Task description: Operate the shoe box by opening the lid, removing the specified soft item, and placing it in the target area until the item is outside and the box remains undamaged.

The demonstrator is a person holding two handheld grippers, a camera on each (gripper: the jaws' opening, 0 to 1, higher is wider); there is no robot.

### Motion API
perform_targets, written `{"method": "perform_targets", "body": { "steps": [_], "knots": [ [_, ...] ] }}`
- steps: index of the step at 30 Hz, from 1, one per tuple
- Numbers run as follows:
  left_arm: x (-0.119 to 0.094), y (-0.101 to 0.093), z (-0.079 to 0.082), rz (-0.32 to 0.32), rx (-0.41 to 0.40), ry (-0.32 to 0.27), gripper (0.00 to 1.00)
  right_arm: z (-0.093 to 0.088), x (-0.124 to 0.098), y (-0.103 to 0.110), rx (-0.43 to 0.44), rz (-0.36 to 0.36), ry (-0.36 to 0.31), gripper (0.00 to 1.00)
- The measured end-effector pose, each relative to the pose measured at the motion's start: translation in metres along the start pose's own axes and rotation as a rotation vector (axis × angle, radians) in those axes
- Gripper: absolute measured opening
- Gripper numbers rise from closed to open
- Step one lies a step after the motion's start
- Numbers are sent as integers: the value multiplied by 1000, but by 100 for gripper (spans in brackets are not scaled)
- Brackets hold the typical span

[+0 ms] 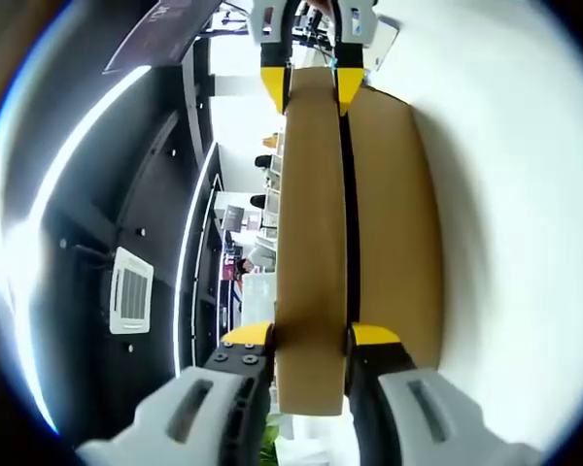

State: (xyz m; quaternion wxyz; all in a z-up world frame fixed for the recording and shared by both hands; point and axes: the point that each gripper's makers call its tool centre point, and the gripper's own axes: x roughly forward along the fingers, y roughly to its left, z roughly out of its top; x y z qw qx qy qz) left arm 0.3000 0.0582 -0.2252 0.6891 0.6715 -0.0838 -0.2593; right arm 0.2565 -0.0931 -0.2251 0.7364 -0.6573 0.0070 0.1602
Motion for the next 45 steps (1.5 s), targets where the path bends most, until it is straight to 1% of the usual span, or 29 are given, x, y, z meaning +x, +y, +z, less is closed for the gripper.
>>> {"method": "perform_targets", "body": {
  "steps": [6,11,15,19,27,30,31,35,39,45],
  "knots": [
    [-3,-1,0,17,8,-7,29,1,-2,1,-5,-21,0,29],
    [-6,-3,0,57,21,-1,29,3,-5,2,-22,-37,-1,29],
    [-9,-3,0,65,28,-9,29,4,-7,2,-24,-5,-13,29],
    [-9,-2,-1,56,26,-7,29,6,-7,3,-34,20,-14,30],
    [-10,-2,-1,53,34,-7,29,9,-10,4,-59,34,-13,30],
    [-10,-2,-2,51,36,-6,29,10,-11,4,-49,50,-22,30],
    [-10,-2,-2,49,35,-7,29,11,-11,4,-33,54,-26,30],
    [-9,-2,-1,47,37,-7,29,11,-11,5,-30,63,-21,30],
    [-9,-2,-2,48,34,-5,29,20,-17,6,-10,73,-41,31],
    [-10,-2,-1,53,39,-9,29,18,-14,6,-6,72,-34,28]
  ]
}}
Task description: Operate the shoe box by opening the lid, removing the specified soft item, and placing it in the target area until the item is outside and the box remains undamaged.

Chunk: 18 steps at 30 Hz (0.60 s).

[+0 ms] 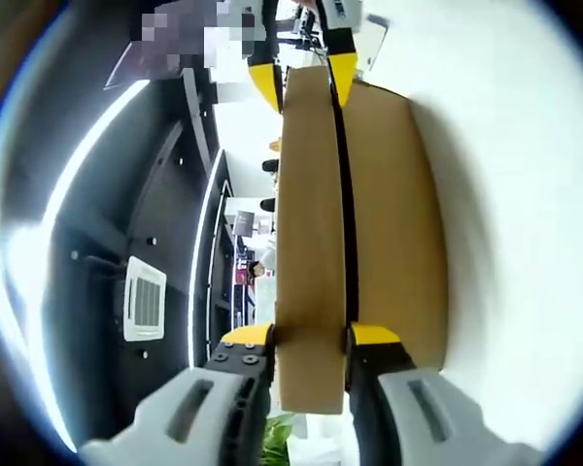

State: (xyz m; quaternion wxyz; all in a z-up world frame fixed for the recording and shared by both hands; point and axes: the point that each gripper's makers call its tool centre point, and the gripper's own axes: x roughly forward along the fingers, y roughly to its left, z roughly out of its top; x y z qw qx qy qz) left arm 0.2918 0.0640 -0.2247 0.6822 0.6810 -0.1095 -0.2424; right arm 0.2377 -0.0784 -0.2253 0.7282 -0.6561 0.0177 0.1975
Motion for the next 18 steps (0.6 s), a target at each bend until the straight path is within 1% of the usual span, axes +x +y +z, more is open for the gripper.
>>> {"method": "perform_targets", "body": {
  "steps": [2,7,9,11,14,16,18],
  "knots": [
    [0,0,0,5,4,0,29,0,0,-1,2,-7,3,28],
    [-1,-1,0,17,6,2,29,-1,3,2,-39,-30,16,28],
    [-2,-1,1,24,6,2,29,-2,3,1,-93,-53,32,28],
    [-2,-1,0,27,5,1,29,-2,3,1,-124,-59,29,28],
    [-2,-1,1,33,10,2,29,-2,4,1,-91,-57,23,29],
    [-3,-1,1,34,14,5,29,-2,4,0,-97,-57,22,29],
    [-4,-1,1,29,4,4,29,-2,3,-2,-82,-60,22,30]
  ]
}}
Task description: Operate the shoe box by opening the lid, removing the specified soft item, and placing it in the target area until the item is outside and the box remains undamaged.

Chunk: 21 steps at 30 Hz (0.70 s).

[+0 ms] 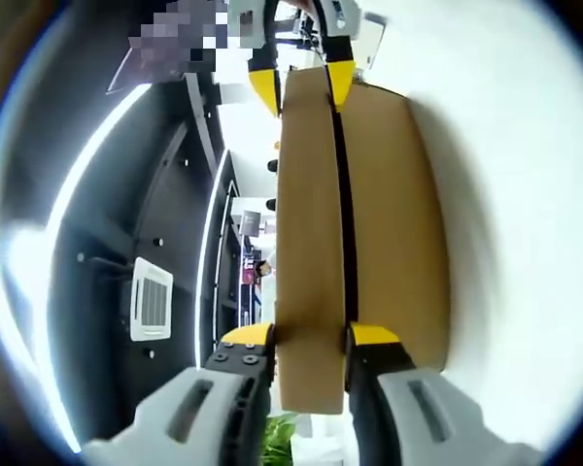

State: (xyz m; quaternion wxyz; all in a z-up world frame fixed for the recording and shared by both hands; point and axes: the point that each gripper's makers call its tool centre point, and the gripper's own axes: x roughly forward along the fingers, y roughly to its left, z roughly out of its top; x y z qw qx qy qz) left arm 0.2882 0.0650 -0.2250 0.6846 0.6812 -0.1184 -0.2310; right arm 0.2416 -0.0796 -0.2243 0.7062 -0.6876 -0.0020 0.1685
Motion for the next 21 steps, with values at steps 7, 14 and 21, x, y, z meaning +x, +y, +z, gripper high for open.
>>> {"method": "perform_targets", "body": {
  "steps": [7,14,21],
  "knots": [
    [-3,-1,2,-18,31,2,29,-3,2,1,55,9,0,28],
    [-9,-1,4,-39,34,-4,29,-2,2,2,65,15,-10,28],
    [-16,-19,6,-147,-32,-6,41,0,3,5,56,28,-10,28]
  ]
}}
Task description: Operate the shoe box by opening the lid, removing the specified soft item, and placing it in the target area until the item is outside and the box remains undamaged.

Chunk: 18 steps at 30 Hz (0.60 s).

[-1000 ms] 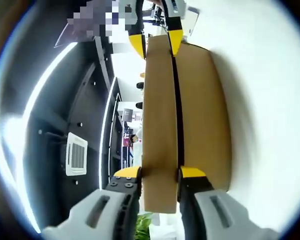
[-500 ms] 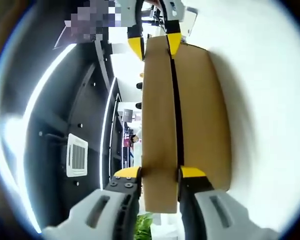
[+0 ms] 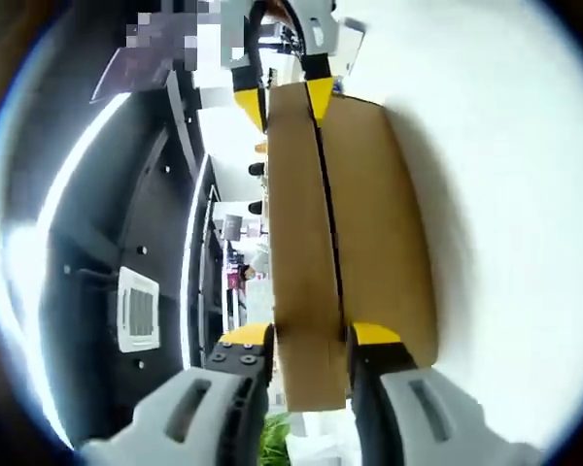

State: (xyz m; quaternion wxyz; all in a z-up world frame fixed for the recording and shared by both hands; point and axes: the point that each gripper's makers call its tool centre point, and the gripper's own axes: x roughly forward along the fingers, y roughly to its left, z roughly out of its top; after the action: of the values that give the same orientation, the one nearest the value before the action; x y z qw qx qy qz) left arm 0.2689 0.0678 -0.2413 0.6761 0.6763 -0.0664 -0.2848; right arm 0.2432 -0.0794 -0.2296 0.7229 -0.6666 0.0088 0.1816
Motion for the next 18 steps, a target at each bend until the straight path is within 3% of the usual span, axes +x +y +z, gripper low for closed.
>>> {"method": "perform_targets", "body": {
  "steps": [2,3,7,18],
  "knots": [
    [0,2,-1,10,10,2,42,0,0,0,8,1,1,28],
    [0,3,-5,22,63,19,42,0,0,0,6,0,0,28],
    [0,4,-7,24,34,23,40,0,-1,0,6,0,0,28],
    [-2,12,-9,54,52,30,34,1,0,0,1,-1,-1,28]
  ]
}}
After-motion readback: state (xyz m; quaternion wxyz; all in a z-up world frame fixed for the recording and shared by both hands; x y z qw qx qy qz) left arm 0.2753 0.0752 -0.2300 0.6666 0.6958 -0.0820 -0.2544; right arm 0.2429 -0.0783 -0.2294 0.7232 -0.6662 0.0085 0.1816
